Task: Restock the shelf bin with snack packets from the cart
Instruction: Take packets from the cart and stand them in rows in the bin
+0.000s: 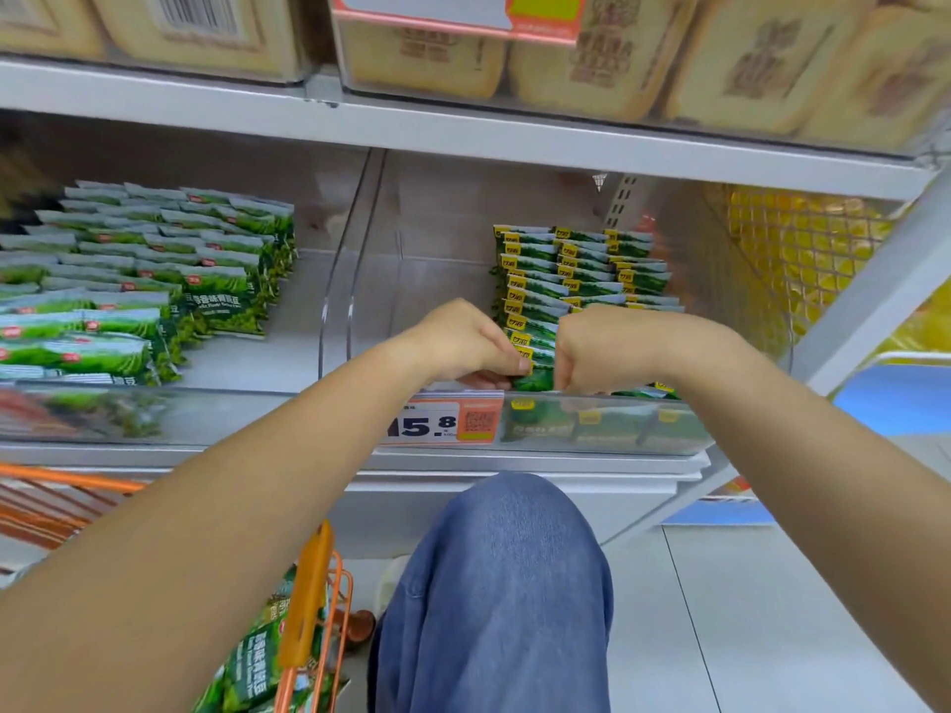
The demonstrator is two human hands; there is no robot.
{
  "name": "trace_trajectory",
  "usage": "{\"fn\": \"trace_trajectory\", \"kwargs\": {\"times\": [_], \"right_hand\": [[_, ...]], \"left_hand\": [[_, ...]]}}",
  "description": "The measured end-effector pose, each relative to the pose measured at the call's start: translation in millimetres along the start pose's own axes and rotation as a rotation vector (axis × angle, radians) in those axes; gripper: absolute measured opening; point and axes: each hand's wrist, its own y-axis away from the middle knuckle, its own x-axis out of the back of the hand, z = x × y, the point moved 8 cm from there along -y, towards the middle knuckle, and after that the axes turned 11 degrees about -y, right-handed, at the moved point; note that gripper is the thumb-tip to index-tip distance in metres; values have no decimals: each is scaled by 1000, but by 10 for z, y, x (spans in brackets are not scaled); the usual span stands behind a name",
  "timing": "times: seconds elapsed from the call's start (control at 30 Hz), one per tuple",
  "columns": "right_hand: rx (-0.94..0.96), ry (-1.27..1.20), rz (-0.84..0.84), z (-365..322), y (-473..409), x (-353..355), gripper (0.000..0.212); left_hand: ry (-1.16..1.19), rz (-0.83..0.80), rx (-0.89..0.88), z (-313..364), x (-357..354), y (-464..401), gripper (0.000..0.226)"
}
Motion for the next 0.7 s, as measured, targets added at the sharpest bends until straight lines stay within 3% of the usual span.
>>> {"fn": "trace_trajectory", "kwargs": {"times": [0.1, 0.2, 0.3, 0.33, 0.4, 0.5, 0.6, 0.7], "right_hand": [[-25, 51, -103, -42, -52, -78, 25], [1, -164, -121, 15, 94, -9, 42], [15, -489, -90, 113, 313, 74, 30], [44, -527, -46, 96, 347, 101, 34], [96, -471, 65, 46, 341, 89, 44], [75, -332, 142, 12, 331, -26, 54], [60, -586, 390, 233, 397, 96, 49], [-7, -460, 838, 516, 544, 247, 51]], "left_hand": [[28, 120, 10, 9, 114, -18, 21], [22, 260, 64, -35, 302, 11, 32], [-97, 114, 175, -117, 210, 72, 41], [-121, 59, 211, -132, 164, 101, 49], [-90, -40, 248, -91, 58, 160, 65], [159, -143, 264, 95, -88, 247, 72], [385, -209, 293, 186, -186, 251, 67], [476, -243, 319, 180, -239, 201, 59]]}}
